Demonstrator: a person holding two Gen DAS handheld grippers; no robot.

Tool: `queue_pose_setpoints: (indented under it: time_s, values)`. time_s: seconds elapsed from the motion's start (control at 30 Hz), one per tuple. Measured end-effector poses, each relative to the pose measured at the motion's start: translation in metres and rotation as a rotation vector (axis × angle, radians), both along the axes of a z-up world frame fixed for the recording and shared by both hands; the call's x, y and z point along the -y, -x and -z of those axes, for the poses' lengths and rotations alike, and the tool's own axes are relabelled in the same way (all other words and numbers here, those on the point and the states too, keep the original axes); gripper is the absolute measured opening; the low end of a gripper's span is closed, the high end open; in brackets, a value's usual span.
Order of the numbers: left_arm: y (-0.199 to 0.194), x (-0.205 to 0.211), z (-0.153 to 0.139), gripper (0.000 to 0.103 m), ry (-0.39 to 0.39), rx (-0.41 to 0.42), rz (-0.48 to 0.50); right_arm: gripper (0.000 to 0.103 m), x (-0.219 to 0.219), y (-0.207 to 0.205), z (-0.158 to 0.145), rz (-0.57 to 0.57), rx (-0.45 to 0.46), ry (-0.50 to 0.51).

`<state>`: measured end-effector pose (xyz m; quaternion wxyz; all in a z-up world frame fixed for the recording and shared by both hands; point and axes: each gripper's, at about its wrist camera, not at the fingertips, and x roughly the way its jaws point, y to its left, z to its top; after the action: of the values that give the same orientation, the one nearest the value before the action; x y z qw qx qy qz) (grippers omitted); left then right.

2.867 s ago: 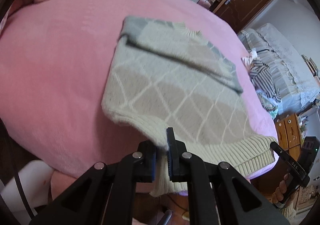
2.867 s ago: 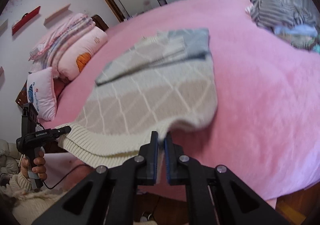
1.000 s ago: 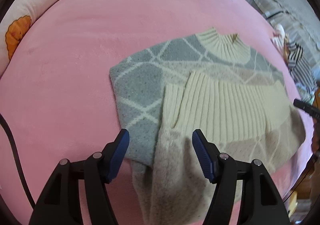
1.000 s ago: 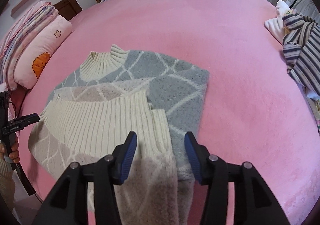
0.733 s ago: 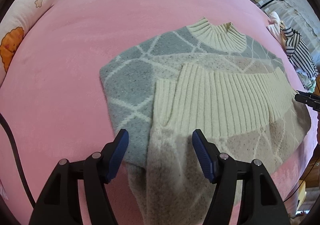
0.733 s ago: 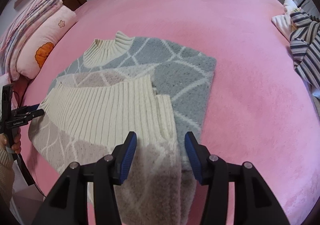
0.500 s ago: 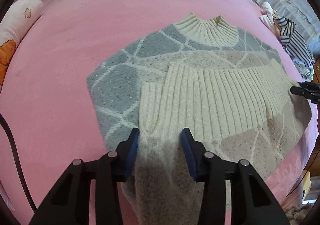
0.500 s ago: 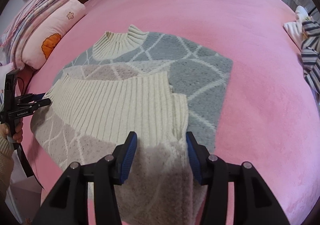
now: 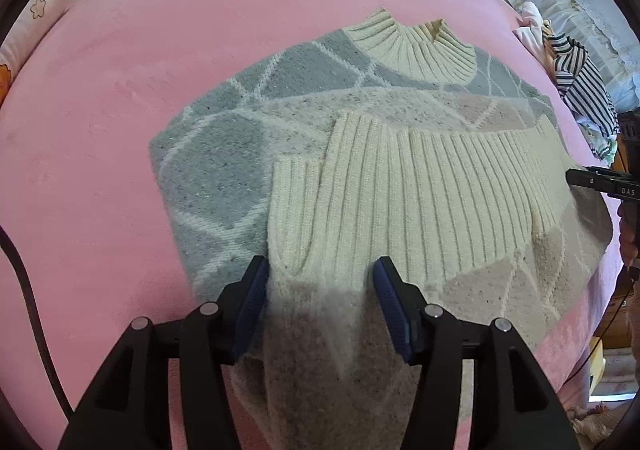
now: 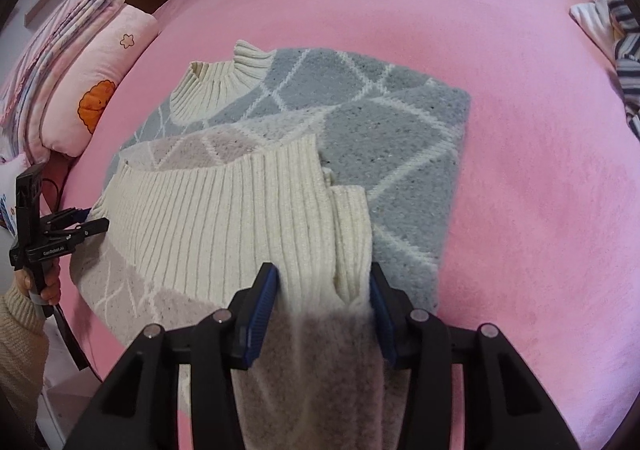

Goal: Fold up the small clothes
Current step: 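Lift the hem with both tools and fold it up toward the collar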

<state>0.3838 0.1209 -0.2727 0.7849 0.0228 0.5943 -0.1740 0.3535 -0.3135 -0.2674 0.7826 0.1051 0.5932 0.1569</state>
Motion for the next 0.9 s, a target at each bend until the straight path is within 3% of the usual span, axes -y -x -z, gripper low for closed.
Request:
queue_pose_setpoints:
  time_s: [0.07, 0.13, 0.2, 0.47, 0.67, 0.9]
  values:
    - [-0.002, 0.001, 0.0, 0.051, 0.004, 0.002, -0.005, 0.041, 0.0, -0.002, 0.002, 0.0, -0.009, -0.016]
    - [-0.001, 0.0, -0.003, 0.027, 0.0, 0.017, -0.015, 0.024, -0.003, -0.002, 0.001, -0.021, -0.003, -0.034]
    - [0.0, -0.002, -0.008, 0.011, 0.013, 0.018, -0.029, 0.014, -0.007, 0.001, -0.005, -0.035, 0.023, -0.013]
    - [0.018, 0.004, -0.054, 0.01, -0.033, 0.156, -0.047, 0.008, -0.013, 0.019, -0.051, -0.031, 0.196, 0.063]
    - [0.003, 0.011, -0.09, 0.01, -0.113, 0.304, -0.09, 0.008, -0.019, 0.007, -0.086, 0.008, 0.336, 0.132]
    - [-0.05, 0.012, -0.081, 0.01, -0.167, 0.327, -0.223, 0.008, -0.026, -0.046, -0.085, 0.093, 0.388, 0.18]
